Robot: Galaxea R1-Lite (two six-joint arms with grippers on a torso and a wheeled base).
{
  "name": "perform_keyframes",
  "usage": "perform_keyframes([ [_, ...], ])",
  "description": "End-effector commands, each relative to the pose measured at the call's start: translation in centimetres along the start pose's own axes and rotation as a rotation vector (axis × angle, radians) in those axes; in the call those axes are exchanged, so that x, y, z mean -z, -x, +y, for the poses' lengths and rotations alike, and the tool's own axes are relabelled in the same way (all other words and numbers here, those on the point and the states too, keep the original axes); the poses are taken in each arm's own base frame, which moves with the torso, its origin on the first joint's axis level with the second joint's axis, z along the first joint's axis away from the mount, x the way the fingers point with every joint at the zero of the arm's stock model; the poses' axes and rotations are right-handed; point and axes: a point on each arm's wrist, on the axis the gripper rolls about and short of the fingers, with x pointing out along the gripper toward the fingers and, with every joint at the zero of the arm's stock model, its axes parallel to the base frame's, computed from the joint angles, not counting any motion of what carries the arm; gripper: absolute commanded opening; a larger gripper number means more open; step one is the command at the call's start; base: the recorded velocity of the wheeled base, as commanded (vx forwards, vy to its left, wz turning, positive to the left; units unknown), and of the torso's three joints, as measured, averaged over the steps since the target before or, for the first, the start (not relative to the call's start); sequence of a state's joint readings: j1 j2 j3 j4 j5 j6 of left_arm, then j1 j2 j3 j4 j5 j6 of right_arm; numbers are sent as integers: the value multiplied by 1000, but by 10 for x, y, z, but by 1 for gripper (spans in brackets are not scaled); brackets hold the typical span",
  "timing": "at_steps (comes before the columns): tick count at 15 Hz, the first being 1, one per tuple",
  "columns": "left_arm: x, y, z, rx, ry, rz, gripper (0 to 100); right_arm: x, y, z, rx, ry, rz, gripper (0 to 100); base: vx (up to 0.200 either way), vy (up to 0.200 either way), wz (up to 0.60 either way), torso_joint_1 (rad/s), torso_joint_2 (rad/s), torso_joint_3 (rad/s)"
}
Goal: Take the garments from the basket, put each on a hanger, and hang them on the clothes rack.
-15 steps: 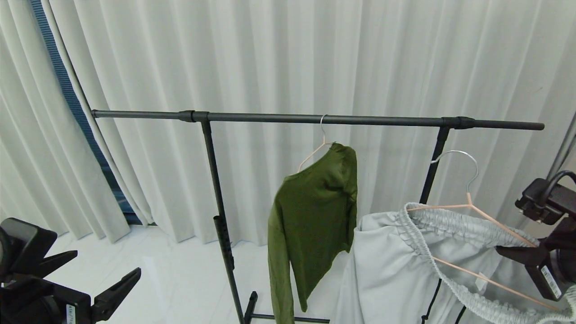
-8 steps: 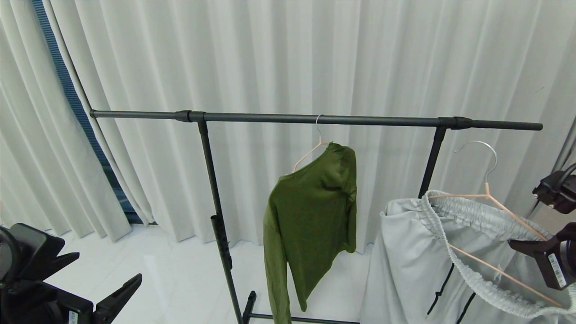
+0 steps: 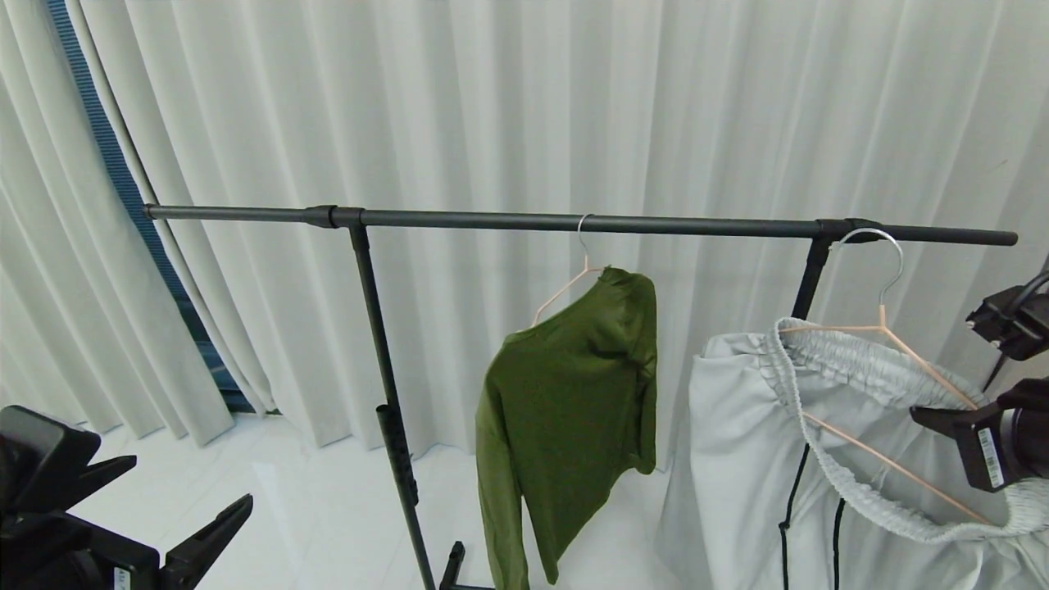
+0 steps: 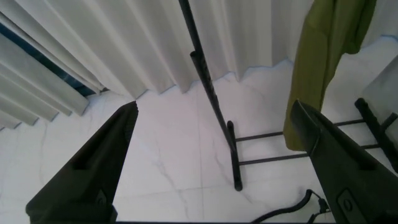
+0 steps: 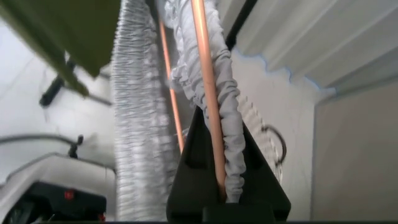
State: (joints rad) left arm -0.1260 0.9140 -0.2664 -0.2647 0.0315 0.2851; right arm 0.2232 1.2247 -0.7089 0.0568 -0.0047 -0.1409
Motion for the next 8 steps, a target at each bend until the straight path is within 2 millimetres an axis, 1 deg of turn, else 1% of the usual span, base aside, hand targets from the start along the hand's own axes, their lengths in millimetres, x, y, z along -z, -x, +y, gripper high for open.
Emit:
perform_keyframes([
  [1, 0, 0, 0, -2, 0, -2, 100, -1, -10, 0, -1, 1, 15, 0, 200, 0, 0, 2, 7, 2],
  [8, -1, 0, -3, 28, -14, -11, 100, -8, -31, -1, 2, -18, -12, 0, 200, 0, 0, 4, 2, 3],
])
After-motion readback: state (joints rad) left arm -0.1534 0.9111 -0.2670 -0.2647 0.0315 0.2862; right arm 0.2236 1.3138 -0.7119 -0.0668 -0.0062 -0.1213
